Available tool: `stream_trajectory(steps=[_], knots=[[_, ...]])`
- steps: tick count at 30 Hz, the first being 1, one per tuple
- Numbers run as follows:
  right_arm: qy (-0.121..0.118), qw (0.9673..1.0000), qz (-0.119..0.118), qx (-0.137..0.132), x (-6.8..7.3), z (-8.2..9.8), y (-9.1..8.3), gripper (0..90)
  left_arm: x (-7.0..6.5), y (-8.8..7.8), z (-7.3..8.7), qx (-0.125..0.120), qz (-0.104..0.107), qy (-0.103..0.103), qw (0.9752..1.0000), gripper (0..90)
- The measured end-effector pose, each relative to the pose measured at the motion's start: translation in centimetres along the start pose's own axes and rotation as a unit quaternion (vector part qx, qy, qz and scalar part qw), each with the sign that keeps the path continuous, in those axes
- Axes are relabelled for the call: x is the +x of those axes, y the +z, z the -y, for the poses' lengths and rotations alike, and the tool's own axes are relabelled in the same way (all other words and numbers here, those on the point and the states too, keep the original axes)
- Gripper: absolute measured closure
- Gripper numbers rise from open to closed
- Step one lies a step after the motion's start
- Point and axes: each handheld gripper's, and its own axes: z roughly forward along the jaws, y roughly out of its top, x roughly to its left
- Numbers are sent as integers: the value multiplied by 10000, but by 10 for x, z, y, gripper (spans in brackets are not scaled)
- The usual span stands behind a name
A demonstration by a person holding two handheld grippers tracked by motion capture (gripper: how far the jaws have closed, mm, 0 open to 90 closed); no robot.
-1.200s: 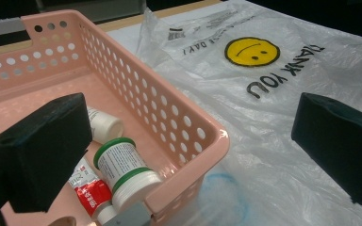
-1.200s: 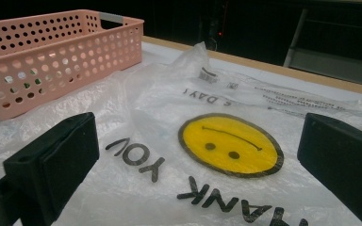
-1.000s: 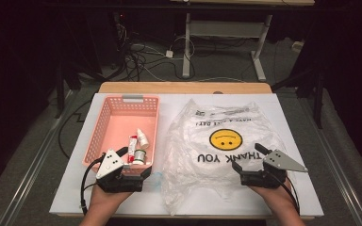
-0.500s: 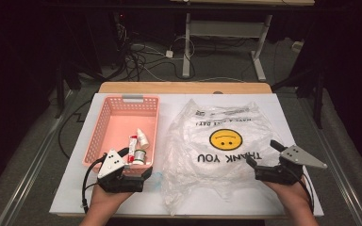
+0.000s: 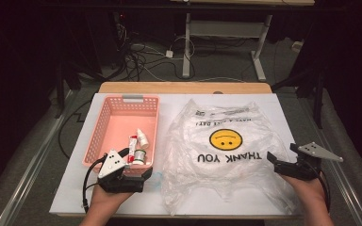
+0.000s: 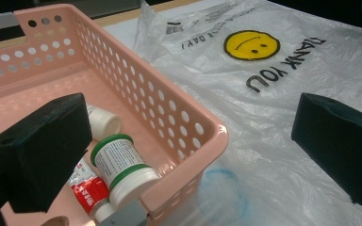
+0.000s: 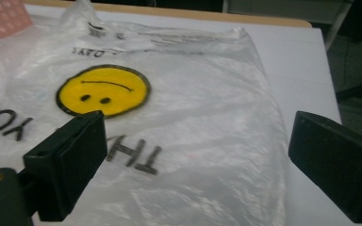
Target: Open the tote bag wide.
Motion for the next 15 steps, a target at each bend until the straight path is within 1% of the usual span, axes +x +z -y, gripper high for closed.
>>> stream_trajectory(steps=[1,2,4,6,8,9,10,14,15], knots=[[33,10000,38,42,-4,2,0,77,0,0,0,-6,1,-2,10000,0],[142,9998,72,91,-9,4,1,89,0,0,0,-6,1,-2,10000,0],[231,9995,105,208,-17,7,3,119,0,0,0,14,22,2,10000,0],[354,9985,159,379,-25,10,5,152,-1,1,0,40,35,2,10000,0],[498,9974,199,490,-33,13,8,170,-1,2,0,31,41,7,10000,0],[551,9967,223,554,-36,15,10,178,-1,2,0,28,33,19,10000,0],[556,9962,234,622,-38,16,12,181,-2,2,0,28,29,19,10000,0],[673,9934,273,882,-42,22,21,206,-1,2,1,42,20,11,10000,0],[673,9934,273,882,-42,22,21,206,-1,2,1,42,20,11,10000,0]])
